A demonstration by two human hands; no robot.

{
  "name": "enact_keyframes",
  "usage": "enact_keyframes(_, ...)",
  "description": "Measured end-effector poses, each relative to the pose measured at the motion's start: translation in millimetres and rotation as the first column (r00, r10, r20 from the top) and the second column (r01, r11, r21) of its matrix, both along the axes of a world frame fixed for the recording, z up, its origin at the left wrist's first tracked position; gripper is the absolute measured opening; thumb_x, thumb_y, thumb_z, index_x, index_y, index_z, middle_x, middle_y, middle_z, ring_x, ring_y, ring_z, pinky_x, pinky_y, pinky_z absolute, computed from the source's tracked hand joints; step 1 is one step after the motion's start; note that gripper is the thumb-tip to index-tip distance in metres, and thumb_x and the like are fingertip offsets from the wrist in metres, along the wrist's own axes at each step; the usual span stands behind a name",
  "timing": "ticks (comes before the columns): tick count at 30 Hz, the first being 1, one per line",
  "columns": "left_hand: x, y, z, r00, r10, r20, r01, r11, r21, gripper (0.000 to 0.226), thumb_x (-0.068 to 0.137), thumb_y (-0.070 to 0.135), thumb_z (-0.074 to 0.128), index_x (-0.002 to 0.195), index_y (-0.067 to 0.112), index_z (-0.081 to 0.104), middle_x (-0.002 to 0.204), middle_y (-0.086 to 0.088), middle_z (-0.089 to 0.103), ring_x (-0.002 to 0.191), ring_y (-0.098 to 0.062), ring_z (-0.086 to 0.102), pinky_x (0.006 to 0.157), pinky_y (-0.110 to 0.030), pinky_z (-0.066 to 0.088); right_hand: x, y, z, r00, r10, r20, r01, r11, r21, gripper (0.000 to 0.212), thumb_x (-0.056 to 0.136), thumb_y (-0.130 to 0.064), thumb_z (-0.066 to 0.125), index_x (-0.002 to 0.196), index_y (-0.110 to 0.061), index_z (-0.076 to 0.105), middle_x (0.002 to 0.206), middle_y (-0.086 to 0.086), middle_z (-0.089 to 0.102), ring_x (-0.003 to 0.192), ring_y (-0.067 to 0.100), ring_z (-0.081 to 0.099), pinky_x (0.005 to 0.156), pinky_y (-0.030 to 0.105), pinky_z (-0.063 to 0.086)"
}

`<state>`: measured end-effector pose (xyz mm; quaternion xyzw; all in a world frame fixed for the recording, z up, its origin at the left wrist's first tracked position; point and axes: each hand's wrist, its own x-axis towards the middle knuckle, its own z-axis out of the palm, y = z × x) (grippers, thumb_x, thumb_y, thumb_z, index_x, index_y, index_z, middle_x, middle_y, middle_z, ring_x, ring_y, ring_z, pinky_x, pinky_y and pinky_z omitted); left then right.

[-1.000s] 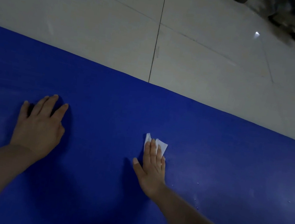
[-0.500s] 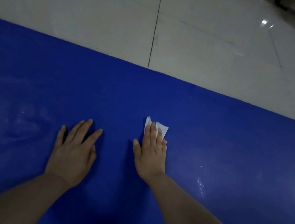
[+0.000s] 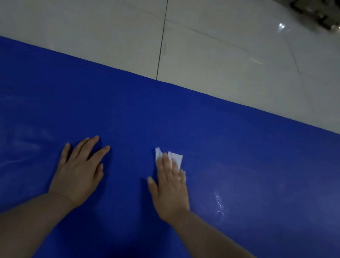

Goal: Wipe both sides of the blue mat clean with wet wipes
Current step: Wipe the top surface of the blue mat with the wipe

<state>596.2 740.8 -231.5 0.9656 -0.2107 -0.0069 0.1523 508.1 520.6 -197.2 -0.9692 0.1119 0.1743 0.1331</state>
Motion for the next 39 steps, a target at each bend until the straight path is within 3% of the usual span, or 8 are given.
enact_keyframes(6, -25, -11, 7, 0.998, 0.066, -0.006, -0.067, 0.998, -0.019, 0.052, 0.076, -0.001, 0.073, 0.126, 0.009, 0.062, 0.142, -0.021, 0.046, 0.132, -0.036, 0.043, 0.107, -0.062, 0.03, -2, -72, -2, 0.936, -0.352, 0.017, 0.351, 0.928, -0.126, 0.064, 0.1, -0.049, 0.015, 0.152, -0.019, -0.006, 0.16, -0.002, -0.012, 0.147, 0.019, -0.008, 0.119, 0.043, 0.002)
enact_keyframes(14, -46, -9, -1, 0.998, 0.047, -0.029, -0.047, 0.999, -0.022, 0.055, 0.084, 0.008, 0.064, 0.138, 0.012, 0.051, 0.151, -0.017, 0.036, 0.139, -0.032, 0.032, 0.112, -0.058, 0.022, -22, -30, -7, 0.992, -0.128, 0.014, 0.128, 0.991, -0.045, 0.086, 0.075, -0.063, -0.014, 0.151, -0.023, -0.013, 0.15, -0.013, -0.028, 0.144, 0.011, -0.017, 0.113, 0.034, -0.013)
enact_keyframes(19, -47, -8, -1, 0.999, 0.05, -0.021, -0.051, 0.999, -0.01, 0.056, 0.085, 0.009, 0.063, 0.139, 0.011, 0.05, 0.151, -0.017, 0.036, 0.139, -0.032, 0.032, 0.112, -0.058, 0.021, -25, -65, -2, 0.889, -0.458, 0.018, 0.457, 0.884, -0.093, 0.063, 0.101, -0.045, 0.019, 0.153, -0.018, -0.004, 0.16, -0.001, -0.011, 0.147, 0.02, -0.008, 0.119, 0.043, 0.0)
enact_keyframes(27, -47, -10, -1, 0.998, 0.053, -0.042, -0.054, 0.998, -0.015, 0.056, 0.087, 0.009, 0.063, 0.14, 0.012, 0.048, 0.153, -0.016, 0.032, 0.141, -0.03, 0.026, 0.114, -0.054, 0.014, -47, 30, 8, 0.978, 0.208, 0.029, -0.21, 0.971, 0.116, 0.063, 0.093, -0.06, -0.001, 0.145, -0.032, -0.024, 0.154, -0.013, -0.025, 0.141, 0.011, -0.026, 0.116, 0.04, -0.013)
enact_keyframes(29, -46, -9, -1, 0.999, 0.049, -0.025, -0.049, 0.999, -0.015, 0.053, 0.088, 0.01, 0.06, 0.14, 0.012, 0.048, 0.152, -0.016, 0.033, 0.141, -0.03, 0.027, 0.114, -0.054, 0.015, -48, 20, 5, 0.984, 0.174, 0.043, -0.177, 0.981, 0.079, 0.061, 0.094, -0.056, 0.002, 0.145, -0.035, -0.025, 0.155, -0.013, -0.022, 0.142, 0.009, -0.021, 0.118, 0.039, -0.008)
enact_keyframes(34, -47, -9, -3, 0.999, 0.048, -0.023, -0.049, 0.999, -0.015, 0.055, 0.086, 0.011, 0.062, 0.139, 0.011, 0.049, 0.152, -0.016, 0.034, 0.14, -0.03, 0.028, 0.114, -0.054, 0.014, -37, -19, -1, 0.951, -0.309, 0.013, 0.308, 0.944, -0.12, 0.072, 0.093, -0.056, 0.003, 0.153, -0.017, -0.007, 0.159, -0.001, -0.015, 0.147, 0.021, -0.006, 0.118, 0.042, 0.001)
enact_keyframes(37, -47, -10, -1, 0.998, 0.047, -0.048, -0.048, 0.999, -0.018, 0.056, 0.086, 0.01, 0.062, 0.14, 0.012, 0.048, 0.152, -0.016, 0.033, 0.141, -0.03, 0.026, 0.115, -0.052, 0.011, -33, 25, 2, 0.977, -0.162, 0.14, 0.175, 0.981, -0.086, 0.076, 0.089, -0.053, 0.005, 0.153, -0.011, 0.007, 0.16, 0.004, -0.001, 0.147, 0.024, 0.005, 0.115, 0.048, 0.009)
enact_keyframes(39, -46, -9, -1, 0.998, 0.044, -0.055, -0.045, 0.999, -0.026, 0.053, 0.089, 0.011, 0.058, 0.141, 0.012, 0.048, 0.154, -0.015, 0.031, 0.142, -0.029, 0.025, 0.115, -0.052, 0.011, -38, 58, 4, 0.994, 0.059, 0.087, -0.064, 0.997, 0.049, 0.075, 0.086, -0.055, -0.001, 0.151, -0.021, -0.014, 0.153, -0.006, -0.025, 0.142, 0.015, -0.02, 0.115, 0.042, -0.009)
